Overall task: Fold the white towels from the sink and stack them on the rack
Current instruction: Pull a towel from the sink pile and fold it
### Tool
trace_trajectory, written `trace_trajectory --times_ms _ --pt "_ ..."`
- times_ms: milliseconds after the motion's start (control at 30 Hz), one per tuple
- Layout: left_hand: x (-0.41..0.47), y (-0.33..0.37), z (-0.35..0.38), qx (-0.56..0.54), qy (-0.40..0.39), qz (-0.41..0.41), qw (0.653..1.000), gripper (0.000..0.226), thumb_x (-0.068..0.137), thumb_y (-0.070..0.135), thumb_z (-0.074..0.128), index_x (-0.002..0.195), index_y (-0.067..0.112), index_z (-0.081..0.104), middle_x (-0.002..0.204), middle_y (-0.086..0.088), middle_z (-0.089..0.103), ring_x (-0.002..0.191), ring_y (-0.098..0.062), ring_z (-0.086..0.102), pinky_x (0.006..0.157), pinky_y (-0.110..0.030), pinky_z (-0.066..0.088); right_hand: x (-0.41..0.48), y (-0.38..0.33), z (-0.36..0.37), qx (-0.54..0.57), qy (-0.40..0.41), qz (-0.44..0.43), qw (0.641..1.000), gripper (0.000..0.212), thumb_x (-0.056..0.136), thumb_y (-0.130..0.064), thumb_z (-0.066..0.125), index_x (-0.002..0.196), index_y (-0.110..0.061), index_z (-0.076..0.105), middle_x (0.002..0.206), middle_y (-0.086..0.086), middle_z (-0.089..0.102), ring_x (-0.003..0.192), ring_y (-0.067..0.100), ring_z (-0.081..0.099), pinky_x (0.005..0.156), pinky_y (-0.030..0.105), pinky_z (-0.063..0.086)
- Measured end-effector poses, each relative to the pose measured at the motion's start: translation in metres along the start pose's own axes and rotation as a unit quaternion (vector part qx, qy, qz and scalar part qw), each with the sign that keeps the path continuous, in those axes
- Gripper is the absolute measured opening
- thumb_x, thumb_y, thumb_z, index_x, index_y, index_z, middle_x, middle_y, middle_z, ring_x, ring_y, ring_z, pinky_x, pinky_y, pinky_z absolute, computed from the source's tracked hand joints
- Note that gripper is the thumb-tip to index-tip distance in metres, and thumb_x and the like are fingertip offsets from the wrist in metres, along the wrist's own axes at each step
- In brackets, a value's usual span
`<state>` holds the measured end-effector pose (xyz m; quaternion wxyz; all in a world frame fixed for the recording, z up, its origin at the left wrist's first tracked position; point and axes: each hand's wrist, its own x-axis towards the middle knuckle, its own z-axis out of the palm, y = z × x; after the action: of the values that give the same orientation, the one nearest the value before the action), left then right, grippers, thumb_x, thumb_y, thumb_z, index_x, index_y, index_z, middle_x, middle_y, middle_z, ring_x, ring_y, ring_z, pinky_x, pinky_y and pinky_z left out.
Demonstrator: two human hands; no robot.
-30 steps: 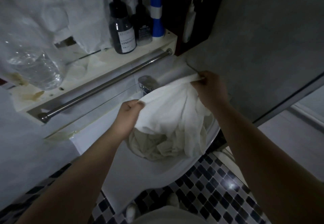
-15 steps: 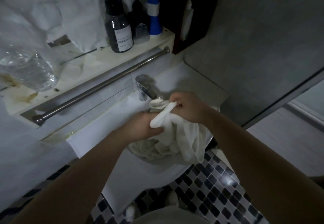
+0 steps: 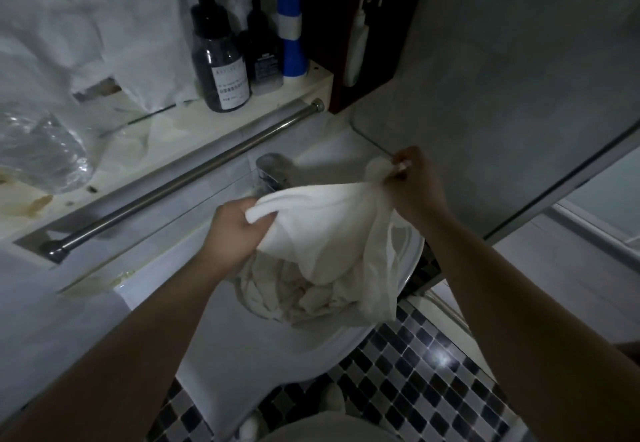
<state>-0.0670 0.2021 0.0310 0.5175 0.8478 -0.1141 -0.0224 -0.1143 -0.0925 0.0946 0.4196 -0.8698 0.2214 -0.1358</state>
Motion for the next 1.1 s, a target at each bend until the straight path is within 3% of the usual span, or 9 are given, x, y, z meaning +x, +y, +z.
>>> trace_trajectory --times_ms 133,267,333,400,633,767,867,933,1100 --pt "0.012 0.058 0.003 -0.012 -0.002 0.09 0.996 0.034 0.08 0.035 0.072 0.065 0.006 0.066 0.059 0.0 0.06 0.056 0.0 0.051 0.052 -0.025 0.04 -0.005 -0.025 0.006 0.054 -0.255 -0.083 0.962 0.088 0.087 -0.012 0.074 0.154 -0.037 0.023 0.063 -0.003 0.066 0.051 0.009 0.061 0.049 0.023 0.049" --pt "0.019 0.087 0.013 0.015 -0.078 0.154 0.985 0.022 0.082 0.026 0.078 0.069 0.009 0.072 0.066 0.0 0.07 0.06 -0.008 0.063 0.056 -0.027 0.046 -0.01 -0.054 0.021 -0.007 -0.367 -0.194 0.91 0.041 0.084 -0.016 0.074 0.123 -0.016 0.062 0.077 -0.001 0.067 0.059 0.015 0.065 0.047 0.025 0.049" --pt "0.02 0.077 0.011 0.065 -0.163 0.134 0.975 0.029 0.079 0.033 0.076 0.061 0.015 0.064 0.055 0.008 0.062 0.051 -0.003 0.056 0.049 -0.022 0.04 -0.009 -0.056 0.025 -0.085 -0.314 -0.237 0.916 0.009 0.084 -0.021 0.071 0.085 -0.024 0.063 0.07 -0.005 0.059 0.058 0.011 0.059 0.049 0.025 0.045" --pt "0.017 0.055 0.006 0.172 -0.24 0.108 0.949 0.026 0.074 0.041 0.072 0.062 0.02 0.063 0.057 0.01 0.062 0.053 -0.002 0.058 0.05 -0.019 0.039 -0.004 -0.051 0.024 -0.105 -0.226 -0.256 0.934 0.023 0.079 -0.021 0.064 0.067 -0.033 0.047 0.063 -0.012 0.048 0.058 -0.002 0.048 0.052 0.019 0.035" --pt "-0.013 -0.05 -0.02 0.34 -0.262 -0.094 0.898 0.04 0.076 0.043 0.071 0.11 0.023 0.073 0.106 -0.006 0.074 0.089 -0.02 0.068 0.07 -0.024 0.047 0.051 -0.033 -0.017 -0.013 0.035 -0.108 0.993 0.035 0.064 -0.014 0.046 0.068 -0.048 0.056 0.059 -0.008 0.053 0.058 0.02 0.061 0.05 0.031 0.048" --pt "-0.025 -0.066 -0.028 0.265 -0.173 -0.124 0.941 0.029 0.082 0.05 0.066 0.095 0.026 0.077 0.09 -0.002 0.076 0.076 -0.016 0.065 0.063 -0.024 0.043 0.053 -0.026 -0.013 0.011 0.024 -0.056 0.998 0.039 0.066 -0.007 0.044 0.072 -0.045 0.055 0.064 0.008 0.061 0.039 0.017 0.062 0.036 0.036 0.052" --pt "-0.019 -0.045 -0.021 0.067 -0.062 -0.178 0.98 0.031 0.08 0.051 0.066 0.081 0.02 0.073 0.076 0.0 0.072 0.073 -0.02 0.066 0.065 -0.032 0.048 0.04 -0.02 0.008 0.032 -0.039 -0.006 0.999 0.037 0.079 -0.008 0.057 0.089 -0.044 0.052 0.084 0.009 0.064 0.052 0.019 0.069 0.051 0.046 0.061" --pt "-0.012 -0.025 -0.014 -0.059 -0.037 -0.231 0.971 0.021 0.087 0.039 0.069 0.088 0.019 0.073 0.082 -0.004 0.075 0.077 -0.026 0.071 0.071 -0.038 0.055 0.028 -0.017 0.022 0.035 -0.102 -0.014 0.994 0.039 0.083 -0.011 0.067 0.104 -0.04 0.052 0.088 0.005 0.063 0.057 0.014 0.07 0.057 0.042 0.062" --pt "-0.005 0.034 0.0 -0.366 -0.088 -0.31 0.873 0.016 0.097 0.021 0.063 0.096 0.007 0.069 0.078 -0.018 0.072 0.065 -0.028 0.072 0.054 -0.029 0.056 -0.008 -0.025 0.051 0.115 -0.186 -0.011 0.976 0.03 0.083 0.002 0.073 0.083 -0.028 0.067 0.093 0.009 0.069 0.064 0.011 0.072 0.05 0.03 0.057"
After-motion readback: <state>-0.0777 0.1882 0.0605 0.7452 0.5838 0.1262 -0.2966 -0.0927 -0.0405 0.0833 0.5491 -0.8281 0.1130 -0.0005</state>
